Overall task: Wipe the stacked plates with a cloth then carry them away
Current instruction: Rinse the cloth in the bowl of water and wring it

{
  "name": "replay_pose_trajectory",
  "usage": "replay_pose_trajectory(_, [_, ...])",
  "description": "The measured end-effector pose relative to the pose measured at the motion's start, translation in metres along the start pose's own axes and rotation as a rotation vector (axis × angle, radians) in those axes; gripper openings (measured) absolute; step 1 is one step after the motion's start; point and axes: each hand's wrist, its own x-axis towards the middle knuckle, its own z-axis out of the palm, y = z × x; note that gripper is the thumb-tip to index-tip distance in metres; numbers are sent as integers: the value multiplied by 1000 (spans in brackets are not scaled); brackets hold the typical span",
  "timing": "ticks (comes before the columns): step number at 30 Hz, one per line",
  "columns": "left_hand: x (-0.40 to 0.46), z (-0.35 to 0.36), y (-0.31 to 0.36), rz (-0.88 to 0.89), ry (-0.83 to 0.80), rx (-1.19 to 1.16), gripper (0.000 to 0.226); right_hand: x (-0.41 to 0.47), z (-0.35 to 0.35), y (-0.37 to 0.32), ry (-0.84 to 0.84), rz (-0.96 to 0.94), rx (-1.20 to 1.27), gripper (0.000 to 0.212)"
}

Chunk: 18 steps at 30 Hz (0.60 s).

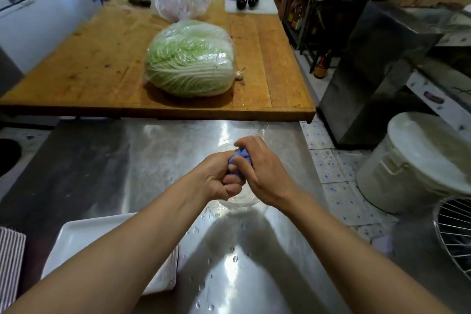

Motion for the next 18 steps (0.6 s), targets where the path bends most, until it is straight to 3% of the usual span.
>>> replay_pose_trajectory(2, [-5,4,-4,47,64,119,44,5,3,2,99,29,-12,36])
replay_pose_trajectory(6, [-4,17,-15,368,331,425,50,23,13,4,230,233,62,42])
replay_pose_trajectory(8, [1,16,-15,600,531,719,49,34,16,4,205,326,114,45])
replay_pose_trajectory(10, [10,9,-14,780,710,1191,36,40,19,7,175,432,199,46])
replay_pose_trajectory(12, [20,3,-16,902,773,1443,26,42,24,13,154,607,351,46])
replay_pose_trajectory(15, [34,-2,-24,906,791,1492,31,40,31,21,95,861,573,40])
replay_pose_trajectory(18, [47,-8,-26,901,856,1432,45,38,36,27,51,978,695,35])
